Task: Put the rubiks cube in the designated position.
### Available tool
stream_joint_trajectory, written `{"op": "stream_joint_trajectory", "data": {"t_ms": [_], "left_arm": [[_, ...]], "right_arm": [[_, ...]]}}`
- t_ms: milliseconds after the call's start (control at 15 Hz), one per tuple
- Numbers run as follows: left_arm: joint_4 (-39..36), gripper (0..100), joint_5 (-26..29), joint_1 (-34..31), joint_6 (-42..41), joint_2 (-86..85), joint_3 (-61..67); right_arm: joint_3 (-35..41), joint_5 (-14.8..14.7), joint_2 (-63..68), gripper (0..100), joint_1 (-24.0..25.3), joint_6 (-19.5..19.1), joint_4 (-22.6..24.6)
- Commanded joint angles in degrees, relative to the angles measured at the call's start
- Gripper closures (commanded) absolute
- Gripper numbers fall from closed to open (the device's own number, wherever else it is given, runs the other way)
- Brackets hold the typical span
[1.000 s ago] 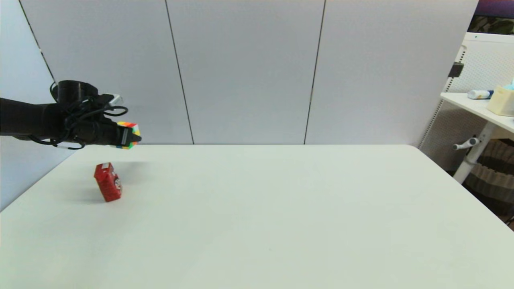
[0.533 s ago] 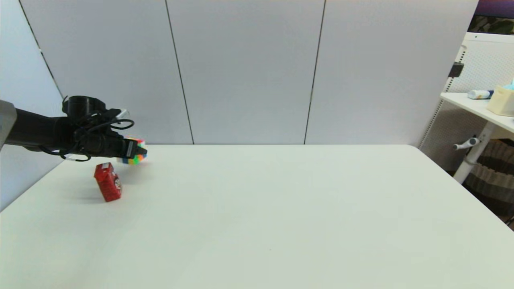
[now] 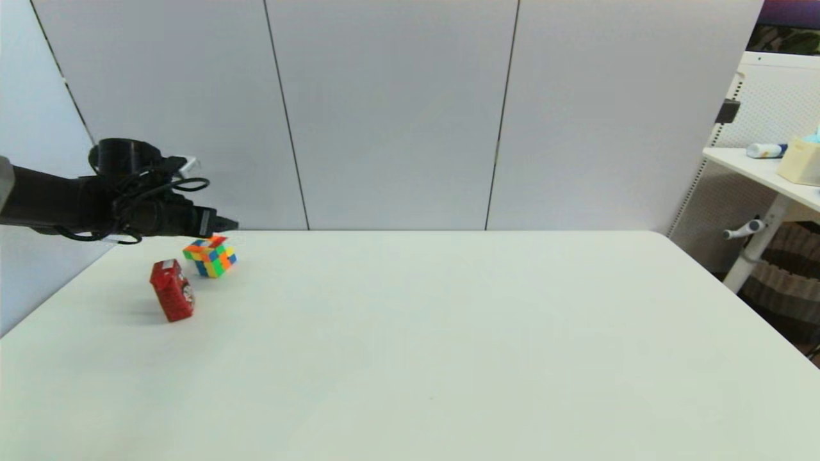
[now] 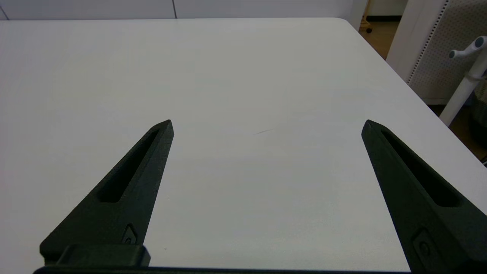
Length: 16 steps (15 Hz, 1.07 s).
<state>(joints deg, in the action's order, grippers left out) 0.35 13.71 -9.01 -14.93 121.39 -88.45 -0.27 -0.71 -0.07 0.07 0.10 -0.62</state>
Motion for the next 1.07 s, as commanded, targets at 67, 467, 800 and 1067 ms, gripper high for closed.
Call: {"op": "stream_joint_trajectory", "data": {"t_ms": [67, 467, 800, 1067], "left_arm": [[1.4, 0, -0.36, 0.04, -0.01, -15.13, -1.72], [9.4, 0, -3.78, -0.13, 3.6, -53.54, 20.34], [9.05, 0, -2.99, 0.04, 4.3, -85.36, 53.83], [3.78, 0, -1.94, 4.79, 4.3, -104.43, 76.77]], "right_arm": [[0.0, 0.0, 0.07, 0, 0.01, -0.01, 0.01], [0.0, 0.0, 0.07, 0, 0.01, -0.01, 0.01], [0.0, 0.0, 0.07, 0, 0.01, -0.01, 0.01], [0.0, 0.0, 0.07, 0, 0.01, -0.01, 0.01]]}}
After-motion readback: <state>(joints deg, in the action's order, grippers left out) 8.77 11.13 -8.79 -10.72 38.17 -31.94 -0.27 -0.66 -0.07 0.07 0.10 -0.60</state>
